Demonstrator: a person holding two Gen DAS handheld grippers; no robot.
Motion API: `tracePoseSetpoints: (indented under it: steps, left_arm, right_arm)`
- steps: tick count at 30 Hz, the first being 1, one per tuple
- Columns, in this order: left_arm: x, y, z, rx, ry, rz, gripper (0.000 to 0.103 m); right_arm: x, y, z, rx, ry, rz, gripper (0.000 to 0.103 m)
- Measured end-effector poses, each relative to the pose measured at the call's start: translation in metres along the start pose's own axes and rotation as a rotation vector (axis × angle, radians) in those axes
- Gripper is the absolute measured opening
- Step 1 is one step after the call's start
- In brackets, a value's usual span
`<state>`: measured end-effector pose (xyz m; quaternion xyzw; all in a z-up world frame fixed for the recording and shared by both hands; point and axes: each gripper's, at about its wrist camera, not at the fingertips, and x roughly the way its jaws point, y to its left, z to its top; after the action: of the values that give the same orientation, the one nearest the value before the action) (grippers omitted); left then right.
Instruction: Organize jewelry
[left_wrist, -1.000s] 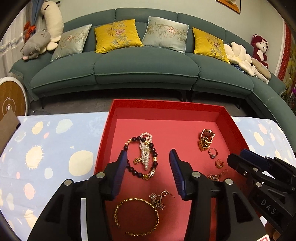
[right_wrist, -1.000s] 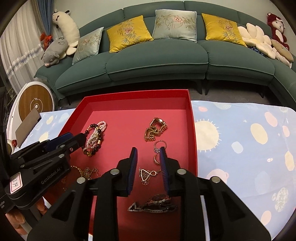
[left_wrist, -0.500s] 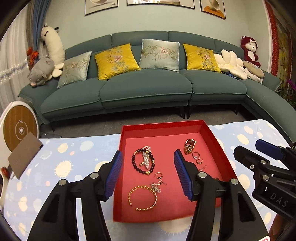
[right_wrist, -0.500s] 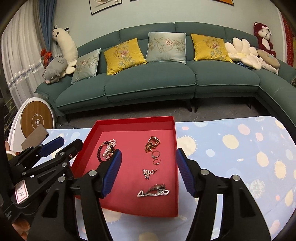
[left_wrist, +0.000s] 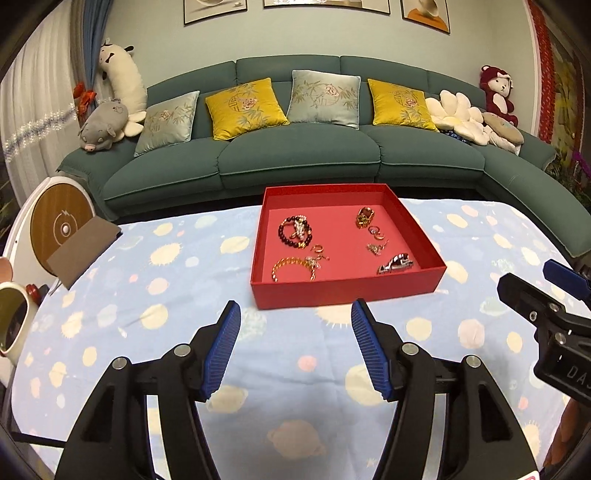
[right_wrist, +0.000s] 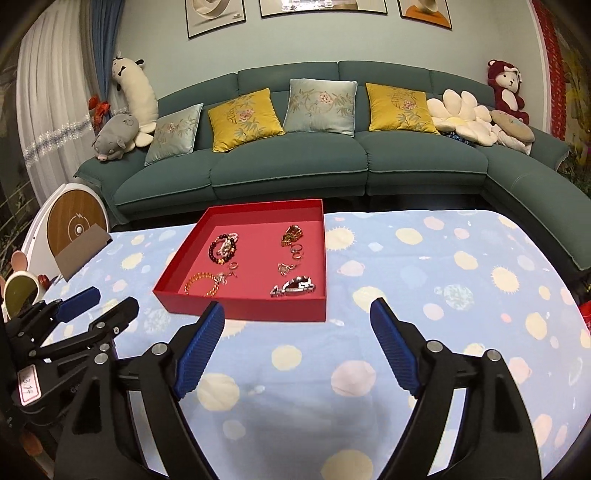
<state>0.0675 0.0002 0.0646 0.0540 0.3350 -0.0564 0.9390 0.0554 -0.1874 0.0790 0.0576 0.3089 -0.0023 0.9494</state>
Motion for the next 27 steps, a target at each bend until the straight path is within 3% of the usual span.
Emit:
tracePoseSetpoints:
  steps: [6, 10, 13, 27]
  left_arm:
    - [-0.001, 0.010, -0.038, -0.094, 0.082, 0.005, 0.065]
    - [0.008, 0.013, -0.053, -0.120, 0.113, 0.022, 0.065]
    - [0.011, 0.012, -0.055, -0.101, 0.102, 0.054, 0.065]
    - [0.019, 0.005, -0.053, -0.096, 0.103, 0.049, 0.067]
  right_arm:
    - [-0.013, 0.008, -0.050, -0.005, 0.034, -0.025, 0.086]
    - [-0.005, 0.019, -0.066, -0.047, 0.077, -0.018, 0.086]
    - [-0.003, 0.025, -0.072, -0.073, 0.076, -0.030, 0.086]
    - [0.005, 0.024, -0.071, -0.060, 0.081, -0.035, 0.087]
